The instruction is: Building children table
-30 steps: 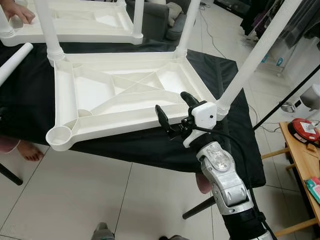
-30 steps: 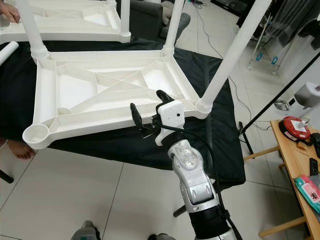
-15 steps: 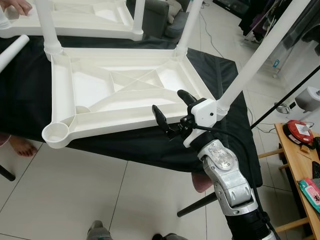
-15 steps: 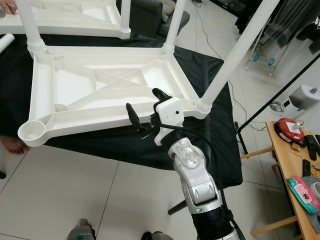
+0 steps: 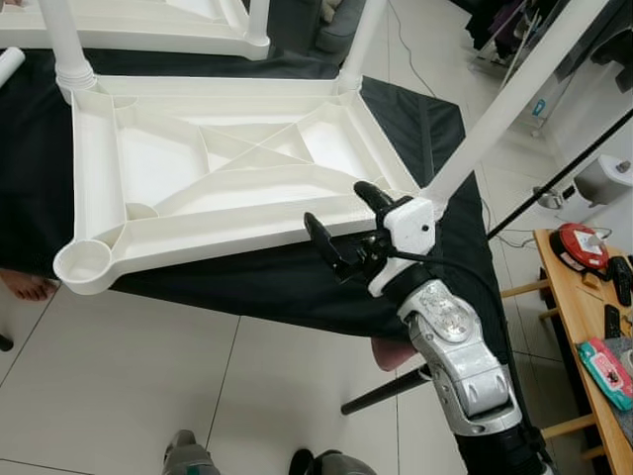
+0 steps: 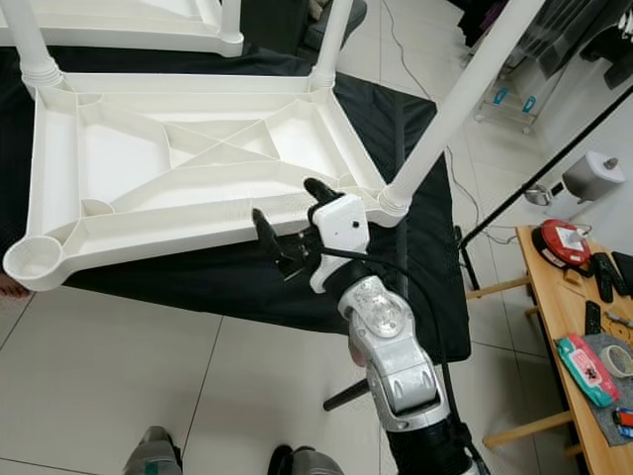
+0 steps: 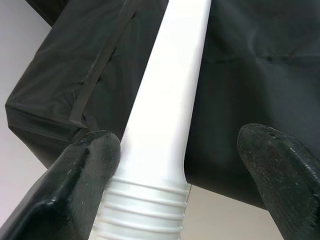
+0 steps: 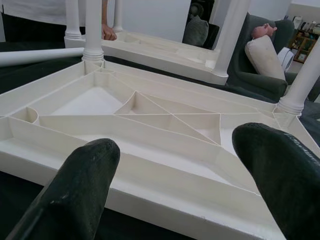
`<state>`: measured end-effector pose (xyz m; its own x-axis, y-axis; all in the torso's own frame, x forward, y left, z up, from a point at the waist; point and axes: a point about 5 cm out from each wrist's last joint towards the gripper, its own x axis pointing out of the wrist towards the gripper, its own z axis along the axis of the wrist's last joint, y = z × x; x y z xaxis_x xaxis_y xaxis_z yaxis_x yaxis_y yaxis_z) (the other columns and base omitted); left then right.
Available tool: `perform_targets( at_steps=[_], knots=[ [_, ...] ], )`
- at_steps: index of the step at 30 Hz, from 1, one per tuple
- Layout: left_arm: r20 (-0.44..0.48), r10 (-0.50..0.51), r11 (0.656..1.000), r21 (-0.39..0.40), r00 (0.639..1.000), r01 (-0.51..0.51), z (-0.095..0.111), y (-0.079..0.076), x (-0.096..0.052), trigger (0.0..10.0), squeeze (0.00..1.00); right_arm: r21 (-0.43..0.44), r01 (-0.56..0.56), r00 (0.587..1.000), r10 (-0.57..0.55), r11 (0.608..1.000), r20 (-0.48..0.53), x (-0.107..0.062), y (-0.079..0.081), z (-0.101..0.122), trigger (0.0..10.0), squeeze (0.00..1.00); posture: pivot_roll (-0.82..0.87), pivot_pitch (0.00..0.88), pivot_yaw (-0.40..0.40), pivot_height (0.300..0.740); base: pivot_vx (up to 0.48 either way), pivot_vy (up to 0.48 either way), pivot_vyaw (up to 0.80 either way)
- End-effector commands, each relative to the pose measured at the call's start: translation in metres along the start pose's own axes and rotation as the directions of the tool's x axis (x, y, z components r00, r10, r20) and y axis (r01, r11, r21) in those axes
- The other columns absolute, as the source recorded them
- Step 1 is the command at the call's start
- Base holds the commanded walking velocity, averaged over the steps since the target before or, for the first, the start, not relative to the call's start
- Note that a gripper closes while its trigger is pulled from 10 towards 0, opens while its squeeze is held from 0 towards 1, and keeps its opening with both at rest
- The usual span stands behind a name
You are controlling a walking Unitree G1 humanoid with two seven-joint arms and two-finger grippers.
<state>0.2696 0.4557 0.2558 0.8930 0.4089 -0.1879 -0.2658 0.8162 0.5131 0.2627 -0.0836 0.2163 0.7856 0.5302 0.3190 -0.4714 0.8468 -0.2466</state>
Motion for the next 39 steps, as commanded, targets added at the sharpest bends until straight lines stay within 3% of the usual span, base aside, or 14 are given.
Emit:
perform_targets(
  at_steps=[1, 6, 10, 17, 18, 20, 21, 24, 25, 30, 31, 39],
  knots=[
    [-0.032, 0.515, 0.857, -0.009, 0.856, -0.516, -0.010, 0.029, -0.010, 10.0, 0.00, -0.009, 0.010, 1.000, -0.010, 1.000, -0.014, -0.005, -0.005, 0.000, 10.0, 0.00, 0.13, 0.197, -0.179, 0.740, 0.000, 0.000, 0.00],
    [-0.058, 0.536, 0.844, 0.000, 0.842, -0.537, -0.017, 0.037, -0.015, 10.0, 0.00, -0.009, 0.007, 1.000, -0.008, 1.000, -0.019, -0.005, -0.004, 0.001, 10.0, 0.00, 0.14, 0.193, -0.180, 0.740, 0.000, 0.000, 0.00],
    [-0.160, 0.451, 0.885, -0.044, 0.878, -0.463, -0.032, 0.033, -0.016, 10.0, 0.00, -0.008, 0.007, 1.000, -0.007, 1.000, -0.019, -0.004, -0.003, 0.002, 10.0, 0.00, 0.14, 0.190, -0.177, 0.740, 0.000, 0.000, 0.00],
    [-0.200, 0.406, 0.896, -0.107, 0.892, -0.432, -0.037, 0.029, -0.015, 10.0, 0.00, -0.008, 0.009, 1.000, -0.009, 1.000, -0.021, -0.004, -0.004, 0.003, 10.0, 0.00, 0.14, 0.190, -0.177, 0.740, 0.000, 0.000, 0.00],
    [-0.206, 0.363, 0.906, -0.149, 0.909, -0.395, -0.038, 0.025, -0.013, 10.0, 0.00, -0.009, 0.010, 1.000, -0.011, 1.000, -0.023, -0.005, -0.004, 0.002, 10.0, 0.00, 0.13, 0.185, -0.175, 0.740, 0.000, 0.000, 0.00],
    [-0.206, 0.363, 0.906, -0.149, 0.909, -0.395, -0.038, 0.025, -0.013, 10.0, 0.00, -0.009, 0.010, 1.000, -0.011, 1.000, -0.023, -0.005, -0.004, 0.002, 10.0, 0.00, 0.13, 0.185, -0.175, 0.740, 0.000, 0.000, 0.00],
    [-0.166, 0.269, 0.928, -0.217, 0.949, -0.302, -0.032, 0.015, -0.007, 10.0, 0.00, -0.013, 0.015, 1.000, -0.016, 1.000, -0.024, -0.005, -0.005, 0.003, 10.0, 0.00, 0.13, 0.185, -0.175, 0.740, 0.000, 0.000, 0.00],
    [-0.108, 0.195, 0.950, -0.225, 0.975, -0.215, -0.022, 0.009, -0.002, 10.0, 0.00, -0.014, 0.019, 1.000, -0.020, 1.000, -0.023, -0.004, -0.006, 0.003, 10.0, 0.00, 0.13, 0.185, -0.175, 0.740, 0.000, 0.000, 0.00],
    [-0.094, 0.149, 0.964, -0.207, 0.984, -0.166, -0.017, 0.003, 0.001, 2.0, 0.00, -0.013, 0.020, 1.000, -0.020, 1.000, -0.022, -0.004, -0.006, 0.003, 10.0, 0.00, 0.14, 0.180, -0.170, 0.740, 0.000, 0.000, 0.00],
    [-0.084, 0.063, 0.981, -0.179, 0.994, -0.078, -0.011, -0.007, 0.006, 1.4, 0.00, -0.011, 0.020, 1.000, -0.021, 1.000, -0.022, -0.003, -0.005, 0.003, 10.0, 0.00, 0.14, 0.182, -0.167, 0.740, 0.000, 0.000, 0.00],
    [-0.089, 0.031, 0.983, -0.177, 0.996, -0.046, -0.011, -0.011, 0.007, 0.0, 0.00, -0.010, 0.021, 1.000, -0.021, 1.000, -0.022, -0.003, -0.004, 0.003, 10.0, 0.00, 0.14, 0.184, -0.163, 0.740, 0.000, 0.000, 0.00],
    [-0.122, -0.077, 0.987, -0.150, 0.990, 0.059, -0.015, -0.028, 0.012, 0.0, 0.00, -0.009, 0.030, 0.999, -0.030, 1.000, -0.023, -0.002, -0.004, 0.002, 10.0, 0.00, 0.14, 0.185, -0.158, 0.740, 0.000, 0.000, 0.00]
  ],
)
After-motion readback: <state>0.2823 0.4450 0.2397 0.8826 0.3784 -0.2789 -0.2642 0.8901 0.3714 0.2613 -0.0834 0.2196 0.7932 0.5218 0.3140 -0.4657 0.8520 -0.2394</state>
